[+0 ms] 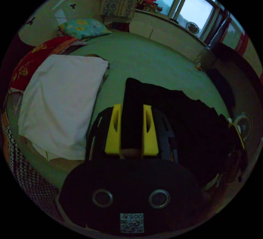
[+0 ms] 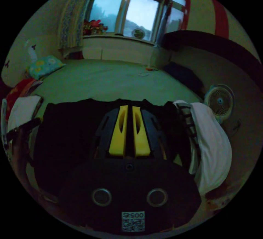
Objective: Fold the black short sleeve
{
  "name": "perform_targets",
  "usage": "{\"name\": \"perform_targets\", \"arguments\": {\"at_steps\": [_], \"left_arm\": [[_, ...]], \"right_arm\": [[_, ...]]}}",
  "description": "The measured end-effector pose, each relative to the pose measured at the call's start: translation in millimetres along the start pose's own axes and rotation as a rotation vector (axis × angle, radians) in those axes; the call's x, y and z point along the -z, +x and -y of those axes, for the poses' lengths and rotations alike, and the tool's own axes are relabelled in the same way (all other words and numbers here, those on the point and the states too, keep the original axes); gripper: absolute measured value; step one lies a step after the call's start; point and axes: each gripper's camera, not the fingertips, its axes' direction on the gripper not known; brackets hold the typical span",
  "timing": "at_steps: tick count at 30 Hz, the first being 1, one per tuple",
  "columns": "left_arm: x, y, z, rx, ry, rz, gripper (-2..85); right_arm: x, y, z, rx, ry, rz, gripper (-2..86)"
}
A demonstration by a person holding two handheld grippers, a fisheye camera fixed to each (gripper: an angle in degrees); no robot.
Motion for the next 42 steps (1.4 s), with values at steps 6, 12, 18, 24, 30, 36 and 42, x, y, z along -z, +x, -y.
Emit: {"name": "perform_targets", "arguments": {"at_steps": [6,12,18,24,30,36,42], "left_arm": [[-13.0,-7.0,5.4,0.035,-0.055,-0.05,10.5],[-16.2,-8.8,9.6,0.047,-0.077,-0.017,4.3],[-14.6,-2.9,12.9,-0.009,-0.071,-0.026,1.5],[-6.7,6.3,14.9,-0.098,-0.01,-0.139,0.7],[4.0,25.3,14.7,-0.281,0.077,-0.298,0.5],[10.3,66.0,7.0,-0.593,0.097,-0.374,0.5],[-3.6,95.7,6.3,-0.745,-0.044,-0.498,0.5]], "right_arm": [[-5.7,-18.4,0.7,0.049,-0.021,0.033,-0.8],[-15.0,-20.1,4.8,0.032,-0.05,0.069,-1.0],[-24.8,-19.3,9.2,0.033,-0.06,0.07,-1.1],[-35.3,-17.7,14.2,0.048,-0.065,0.066,-1.2],[-45.1,-8.4,20.4,0.044,-0.064,0.084,-1.2],[-60.1,8.0,28.7,0.013,-0.106,0.237,-0.4],[-82.5,28.0,38.5,-0.028,-0.202,0.571,6.9]]}}
